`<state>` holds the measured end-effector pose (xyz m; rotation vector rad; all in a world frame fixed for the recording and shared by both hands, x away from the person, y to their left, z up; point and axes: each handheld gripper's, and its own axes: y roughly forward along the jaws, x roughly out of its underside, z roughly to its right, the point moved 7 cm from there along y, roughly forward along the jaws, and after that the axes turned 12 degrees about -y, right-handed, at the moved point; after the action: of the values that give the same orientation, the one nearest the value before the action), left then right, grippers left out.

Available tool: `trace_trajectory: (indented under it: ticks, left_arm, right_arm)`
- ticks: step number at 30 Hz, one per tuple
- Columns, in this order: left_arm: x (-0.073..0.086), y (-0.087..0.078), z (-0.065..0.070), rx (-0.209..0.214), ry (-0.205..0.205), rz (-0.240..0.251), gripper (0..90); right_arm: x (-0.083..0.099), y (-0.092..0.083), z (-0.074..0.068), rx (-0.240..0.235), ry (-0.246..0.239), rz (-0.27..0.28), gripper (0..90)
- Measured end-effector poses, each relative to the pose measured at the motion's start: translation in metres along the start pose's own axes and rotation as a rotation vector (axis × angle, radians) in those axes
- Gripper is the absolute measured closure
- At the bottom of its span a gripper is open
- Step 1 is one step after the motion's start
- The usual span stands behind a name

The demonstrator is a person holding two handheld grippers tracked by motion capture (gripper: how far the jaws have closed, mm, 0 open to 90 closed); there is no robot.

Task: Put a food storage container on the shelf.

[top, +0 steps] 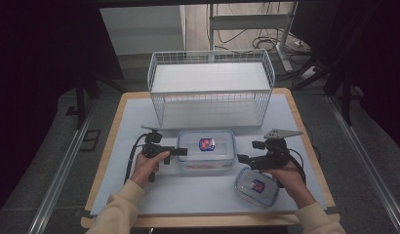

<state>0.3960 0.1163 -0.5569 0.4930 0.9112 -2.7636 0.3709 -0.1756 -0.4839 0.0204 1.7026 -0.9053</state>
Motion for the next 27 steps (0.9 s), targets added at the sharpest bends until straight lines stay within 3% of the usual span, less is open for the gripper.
trace_trajectory:
  ticks: [6,10,13,27]
  left_arm:
    - [0.002,0.007,-0.002,0.025,-0.012,-0.023,12.9]
    - [0.002,0.006,0.0,0.05,-0.016,-0.011,22.4]
    - [0.001,0.004,0.0,0.049,-0.017,-0.003,24.6]
    - [0.002,0.0,-0.002,0.072,-0.047,-0.006,31.4]
  right_arm:
    - [0.001,0.002,0.003,0.01,0.003,-0.004,12.2]
    - [0.003,0.003,0.005,0.015,0.005,-0.011,12.2]
    - [0.005,0.003,0.007,0.019,0.014,-0.016,12.2]
    - [0.003,0.041,0.029,-0.042,0.141,-0.103,12.8]
